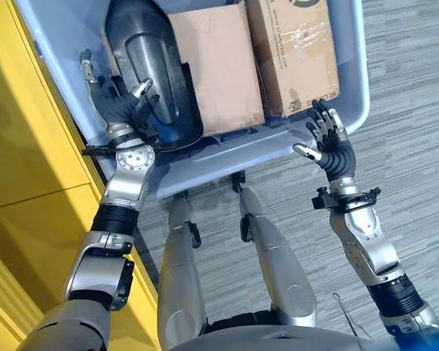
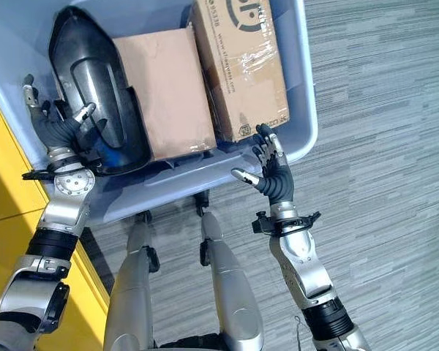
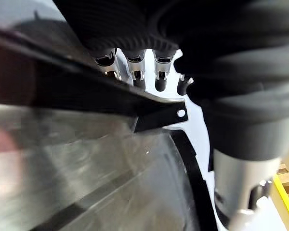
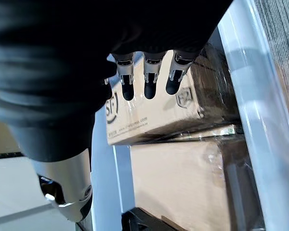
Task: Move parts from the plastic box to the shelf.
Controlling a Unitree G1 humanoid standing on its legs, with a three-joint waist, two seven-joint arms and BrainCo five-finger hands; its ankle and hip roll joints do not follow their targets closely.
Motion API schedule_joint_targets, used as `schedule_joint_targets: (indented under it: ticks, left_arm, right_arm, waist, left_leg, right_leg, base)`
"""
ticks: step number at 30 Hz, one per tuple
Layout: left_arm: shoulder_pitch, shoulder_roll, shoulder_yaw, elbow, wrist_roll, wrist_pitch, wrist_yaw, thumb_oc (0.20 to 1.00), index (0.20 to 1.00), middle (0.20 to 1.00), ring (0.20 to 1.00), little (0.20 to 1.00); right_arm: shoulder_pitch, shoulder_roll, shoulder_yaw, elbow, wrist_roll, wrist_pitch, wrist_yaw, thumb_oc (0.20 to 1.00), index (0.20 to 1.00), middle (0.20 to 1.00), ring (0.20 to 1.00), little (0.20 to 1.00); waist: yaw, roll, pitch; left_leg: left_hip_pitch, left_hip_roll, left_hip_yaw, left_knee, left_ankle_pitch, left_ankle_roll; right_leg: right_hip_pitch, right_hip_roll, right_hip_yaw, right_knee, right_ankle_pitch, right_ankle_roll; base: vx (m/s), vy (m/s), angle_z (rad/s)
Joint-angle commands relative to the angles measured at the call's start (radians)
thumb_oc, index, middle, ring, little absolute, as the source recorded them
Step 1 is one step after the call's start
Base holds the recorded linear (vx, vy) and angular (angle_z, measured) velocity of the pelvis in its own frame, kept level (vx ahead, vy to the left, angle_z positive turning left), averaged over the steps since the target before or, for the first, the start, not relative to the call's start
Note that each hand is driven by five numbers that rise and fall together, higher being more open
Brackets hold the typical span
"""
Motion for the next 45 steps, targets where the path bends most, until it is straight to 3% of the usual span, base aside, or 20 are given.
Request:
schedule_joint_targets:
  ticks: [1, 10, 15, 16, 31, 42, 43, 45]
  left_arm:
    - [0.002, 0.060, 0.036, 0.037, 0.003, -0.013, 0.012, 1.000, 1.000, 1.000, 1.000, 1.000]
    - [-0.026, -0.001, -0.008, 0.141, -0.044, -0.006, 0.008, 1.000, 1.000, 1.000, 1.000, 1.000]
    - [0.017, -0.079, 0.005, 0.172, -0.148, -0.019, -0.006, 1.000, 1.000, 1.000, 1.000, 1.000]
    - [0.023, -0.083, 0.003, 0.177, -0.163, -0.022, -0.010, 0.200, 0.200, 0.200, 0.200, 0.200]
    - [0.070, -0.079, 0.007, 0.137, -0.138, -0.007, -0.022, 0.200, 0.200, 0.200, 0.200, 0.200]
    - [0.180, -0.051, 0.059, -0.003, -0.076, -0.006, -0.033, 0.200, 0.200, 0.200, 0.200, 0.200]
    - [0.196, -0.037, 0.069, -0.039, -0.048, -0.002, -0.033, 0.200, 0.200, 0.200, 0.200, 0.200]
    - [0.214, -0.020, 0.089, -0.075, -0.026, -0.005, -0.036, 0.200, 0.200, 0.200, 0.200, 0.200]
  right_arm:
    - [0.029, 0.006, -0.047, -0.045, 0.006, -0.061, -0.003, 1.000, 1.000, 1.000, 1.000, 1.000]
    - [0.071, 0.009, -0.040, -0.065, 0.007, -0.067, -0.014, 1.000, 1.000, 1.000, 1.000, 1.000]
    - [0.095, 0.012, -0.035, -0.088, 0.009, -0.067, -0.035, 1.000, 1.000, 1.000, 1.000, 1.000]
    - [0.100, 0.011, -0.036, -0.088, 0.008, -0.066, -0.040, 1.000, 1.000, 1.000, 1.000, 1.000]
    - [0.119, 0.012, -0.036, -0.082, 0.016, -0.053, -0.034, 1.000, 1.000, 1.000, 1.000, 1.000]
    - [0.132, 0.017, -0.054, -0.063, 0.009, -0.040, -0.031, 1.000, 1.000, 1.000, 1.000, 1.000]
    - [0.131, 0.017, -0.056, -0.060, 0.009, -0.038, -0.028, 1.000, 1.000, 1.000, 1.000, 1.000]
    - [0.130, 0.017, -0.063, -0.057, 0.007, -0.037, -0.022, 1.000, 1.000, 1.000, 1.000, 1.000]
  waist:
    - [-0.008, -0.026, -0.020]
    - [-0.026, -0.028, -0.014]
    - [-0.027, -0.035, -0.008]
    - [-0.028, -0.034, -0.010]
    - [-0.010, -0.012, -0.045]
    - [0.026, 0.025, -0.108]
    - [0.030, 0.025, -0.117]
    - [0.037, 0.033, -0.136]
  left_leg:
    - [0.016, -0.001, -0.002, 0.124, -0.147, -0.041]
    - [-0.016, 0.019, 0.041, 0.157, -0.151, -0.050]
    - [-0.030, 0.028, 0.052, 0.170, -0.153, -0.054]
    - [-0.031, 0.031, 0.061, 0.172, -0.152, -0.057]
    - [0.038, 0.034, 0.080, 0.143, -0.146, -0.070]
    - [0.172, 0.036, 0.097, 0.071, -0.132, -0.081]
    - [0.186, 0.031, 0.107, 0.061, -0.106, -0.075]
    - [0.218, 0.030, 0.111, 0.044, -0.104, -0.077]
  right_leg:
    - [0.040, -0.089, -0.025, 0.062, -0.104, 0.103]
    - [0.016, -0.092, -0.044, 0.077, -0.104, 0.103]
    - [0.003, -0.092, -0.056, 0.089, -0.106, 0.101]
    - [0.002, -0.093, -0.062, 0.093, -0.108, 0.102]
    - [0.057, -0.103, -0.092, 0.094, -0.112, 0.111]
    - [0.167, -0.112, -0.118, 0.067, -0.118, 0.119]
    - [0.178, -0.116, -0.126, 0.063, -0.100, 0.113]
    - [0.202, -0.116, -0.127, 0.055, -0.101, 0.115]
  base:
    - [0.00, -0.046, 0.08]
    - [0.00, -0.025, 0.02]
    - [-0.01, -0.048, 0.11]
    - [0.00, -0.049, 0.06]
    - [0.00, -0.011, 0.03]
    - [0.00, 0.004, 0.02]
    - [-0.06, 0.007, 0.06]
    - [-0.01, 0.005, 0.05]
